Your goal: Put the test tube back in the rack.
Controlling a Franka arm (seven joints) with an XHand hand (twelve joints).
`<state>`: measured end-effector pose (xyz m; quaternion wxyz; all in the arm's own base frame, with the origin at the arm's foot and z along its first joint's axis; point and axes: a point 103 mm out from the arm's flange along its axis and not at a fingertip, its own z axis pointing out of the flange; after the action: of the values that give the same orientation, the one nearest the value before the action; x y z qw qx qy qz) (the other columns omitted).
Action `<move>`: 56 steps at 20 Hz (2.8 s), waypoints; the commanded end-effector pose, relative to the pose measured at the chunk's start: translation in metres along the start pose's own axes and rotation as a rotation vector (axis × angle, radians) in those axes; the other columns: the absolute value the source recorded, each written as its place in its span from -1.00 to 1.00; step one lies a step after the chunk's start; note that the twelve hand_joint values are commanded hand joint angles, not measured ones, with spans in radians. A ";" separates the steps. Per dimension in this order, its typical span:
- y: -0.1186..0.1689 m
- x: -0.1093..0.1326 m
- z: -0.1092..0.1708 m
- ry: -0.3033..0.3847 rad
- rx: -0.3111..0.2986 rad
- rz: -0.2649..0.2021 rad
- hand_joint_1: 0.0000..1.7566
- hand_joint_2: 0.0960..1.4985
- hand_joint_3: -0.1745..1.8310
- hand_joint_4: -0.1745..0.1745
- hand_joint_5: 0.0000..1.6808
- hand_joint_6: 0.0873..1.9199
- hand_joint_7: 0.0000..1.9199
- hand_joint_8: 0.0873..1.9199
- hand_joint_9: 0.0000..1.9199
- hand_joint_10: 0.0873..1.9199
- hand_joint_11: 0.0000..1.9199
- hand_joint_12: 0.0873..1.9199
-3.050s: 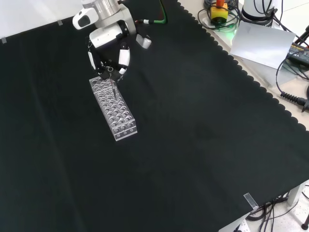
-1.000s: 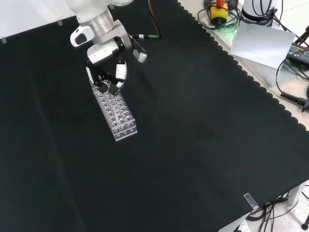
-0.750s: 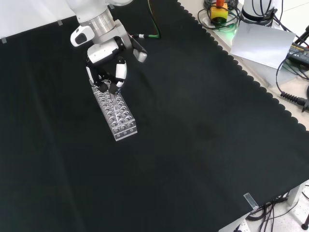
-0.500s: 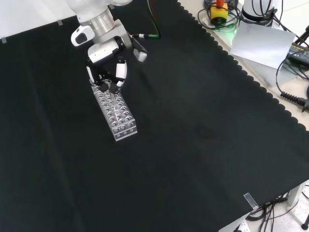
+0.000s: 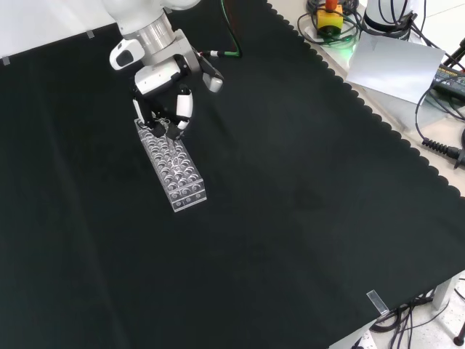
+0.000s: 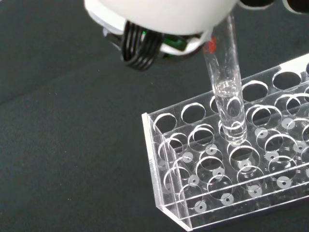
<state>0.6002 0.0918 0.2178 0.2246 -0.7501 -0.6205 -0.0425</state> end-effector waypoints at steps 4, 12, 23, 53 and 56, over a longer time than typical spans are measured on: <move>0.001 0.000 0.007 -0.016 0.003 -0.010 0.40 -0.23 -0.21 -1.00 0.68 -0.68 0.90 -0.68 0.81 -0.77 0.38 -0.11; 0.006 0.002 0.010 -0.012 0.010 -0.014 0.40 -0.23 -0.21 -1.00 0.68 -0.68 0.90 -0.68 0.81 -0.77 0.38 -0.11; 0.007 0.002 0.014 -0.007 0.022 -0.007 0.40 -0.23 -0.21 -1.00 0.68 -0.68 0.90 -0.68 0.81 -0.77 0.38 -0.11; 0.011 -0.010 0.040 -0.015 0.074 0.020 0.40 -0.23 -0.21 -1.00 0.68 -0.68 0.90 -0.68 0.80 -0.77 0.37 -0.10; 0.011 -0.010 0.046 -0.021 0.078 0.021 0.40 -0.23 -0.21 -1.00 0.68 -0.68 0.90 -0.68 0.80 -0.77 0.37 -0.10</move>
<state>0.5997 0.0975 0.1757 0.2482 -0.7480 -0.6155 -0.0116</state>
